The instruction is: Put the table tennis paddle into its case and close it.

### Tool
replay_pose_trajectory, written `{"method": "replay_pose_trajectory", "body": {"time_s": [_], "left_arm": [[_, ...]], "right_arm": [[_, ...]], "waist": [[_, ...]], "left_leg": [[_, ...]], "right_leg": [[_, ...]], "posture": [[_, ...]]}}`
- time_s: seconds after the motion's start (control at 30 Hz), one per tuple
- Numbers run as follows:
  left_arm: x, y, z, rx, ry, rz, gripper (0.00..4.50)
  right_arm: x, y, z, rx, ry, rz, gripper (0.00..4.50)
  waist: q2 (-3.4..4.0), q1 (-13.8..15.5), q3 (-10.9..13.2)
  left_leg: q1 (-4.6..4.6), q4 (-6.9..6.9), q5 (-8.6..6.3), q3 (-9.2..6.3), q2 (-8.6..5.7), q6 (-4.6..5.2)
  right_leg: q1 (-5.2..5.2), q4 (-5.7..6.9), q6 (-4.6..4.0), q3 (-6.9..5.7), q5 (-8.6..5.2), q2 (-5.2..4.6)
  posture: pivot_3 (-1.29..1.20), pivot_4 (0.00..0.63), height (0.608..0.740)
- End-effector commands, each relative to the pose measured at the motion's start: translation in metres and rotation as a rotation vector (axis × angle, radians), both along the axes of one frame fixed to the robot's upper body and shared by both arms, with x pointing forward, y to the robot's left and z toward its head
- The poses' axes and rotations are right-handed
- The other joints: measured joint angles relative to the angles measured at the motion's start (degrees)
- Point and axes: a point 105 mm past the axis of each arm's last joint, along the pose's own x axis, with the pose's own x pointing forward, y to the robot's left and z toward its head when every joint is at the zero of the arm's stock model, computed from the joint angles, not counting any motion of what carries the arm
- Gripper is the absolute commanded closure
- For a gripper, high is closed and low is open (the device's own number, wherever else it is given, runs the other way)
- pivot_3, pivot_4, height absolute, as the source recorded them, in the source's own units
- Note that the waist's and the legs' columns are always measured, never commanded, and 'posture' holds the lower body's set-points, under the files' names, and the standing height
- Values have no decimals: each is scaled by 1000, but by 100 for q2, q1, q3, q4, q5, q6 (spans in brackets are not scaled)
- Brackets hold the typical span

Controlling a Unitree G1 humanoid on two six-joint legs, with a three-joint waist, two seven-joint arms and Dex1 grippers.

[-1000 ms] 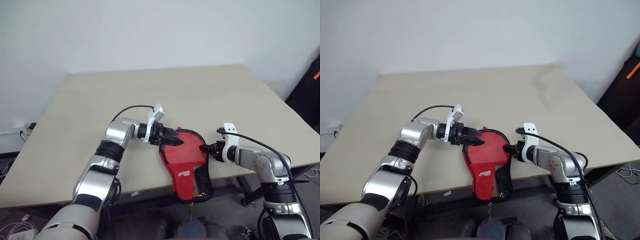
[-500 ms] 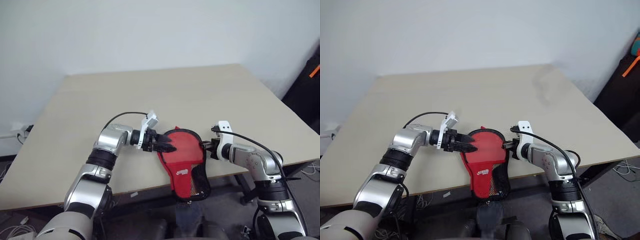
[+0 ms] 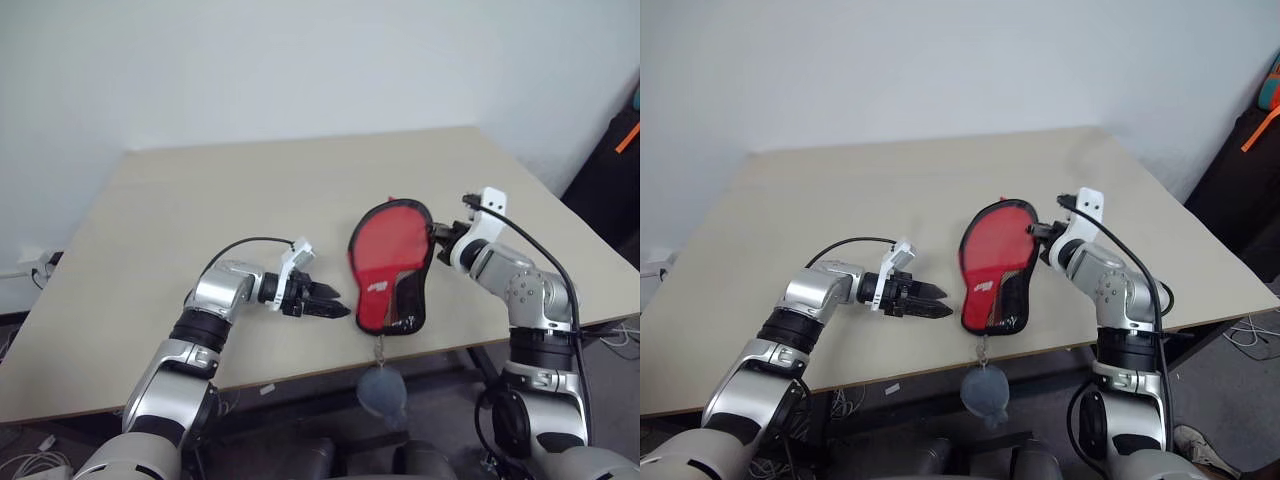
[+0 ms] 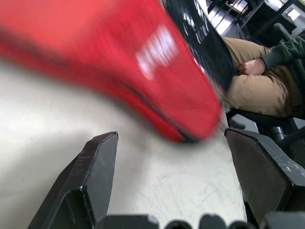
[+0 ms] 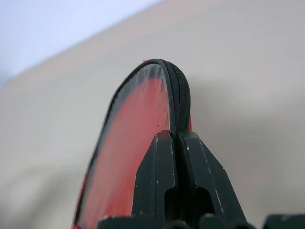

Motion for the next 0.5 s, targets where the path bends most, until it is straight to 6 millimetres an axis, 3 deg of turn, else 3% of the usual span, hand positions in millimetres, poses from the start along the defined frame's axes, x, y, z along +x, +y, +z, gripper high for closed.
{"method": "replay_pose_trajectory", "body": {"time_s": [0.03, 0.5], "left_arm": [[0, -2, 10, -17, -36, -17, 683], [-5, -2, 7, -22, -32, 5, 683]], "right_arm": [[14, -22, 36, 26, -118, -140, 4472], [35, -31, 21, 53, -86, -282, 4472]], "waist": [[1, -1, 0], [4, -115, 2]], "left_leg": [[-1, -3, 2, 0, 0, -4], [-1, -16, 9, 5, 1, -14]], "right_leg": [[-2, 0, -1, 0, 1, 1], [-16, 4, -7, 17, 3, 11]], "posture": [[0, 0, 701], [0, 0, 701]]}}
